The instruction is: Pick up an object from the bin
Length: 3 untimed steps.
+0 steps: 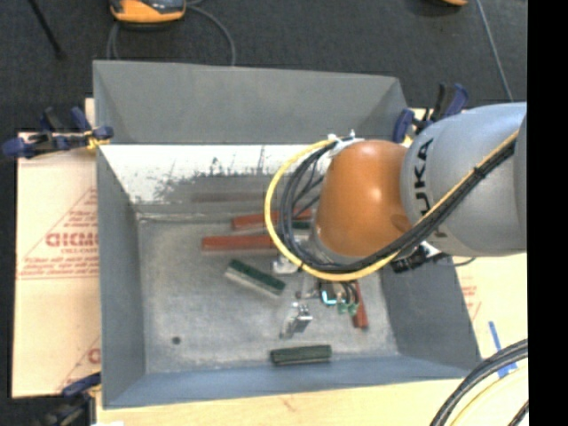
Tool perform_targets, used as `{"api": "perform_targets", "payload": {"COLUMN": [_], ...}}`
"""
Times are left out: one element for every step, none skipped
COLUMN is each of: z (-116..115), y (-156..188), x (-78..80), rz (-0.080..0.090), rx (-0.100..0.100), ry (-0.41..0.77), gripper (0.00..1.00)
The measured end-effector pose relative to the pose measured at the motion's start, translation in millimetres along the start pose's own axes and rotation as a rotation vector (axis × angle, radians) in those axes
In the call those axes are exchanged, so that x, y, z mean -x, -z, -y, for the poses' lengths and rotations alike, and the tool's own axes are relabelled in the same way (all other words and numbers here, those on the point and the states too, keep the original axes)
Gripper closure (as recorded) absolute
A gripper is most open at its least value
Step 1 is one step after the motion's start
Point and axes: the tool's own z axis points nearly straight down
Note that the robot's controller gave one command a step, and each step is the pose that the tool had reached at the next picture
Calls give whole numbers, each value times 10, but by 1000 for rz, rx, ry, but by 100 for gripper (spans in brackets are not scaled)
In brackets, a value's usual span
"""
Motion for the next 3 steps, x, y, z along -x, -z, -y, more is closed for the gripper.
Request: {"api": "perform_targets", "payload": {"z": [2, -62, -62], "y": [41, -714, -714], "x": [19, 577, 577], "rz": [8, 8, 8], "rx": [0, 4, 4], "ry": [-2, -131, -131], "gripper": [0, 100, 100]}}
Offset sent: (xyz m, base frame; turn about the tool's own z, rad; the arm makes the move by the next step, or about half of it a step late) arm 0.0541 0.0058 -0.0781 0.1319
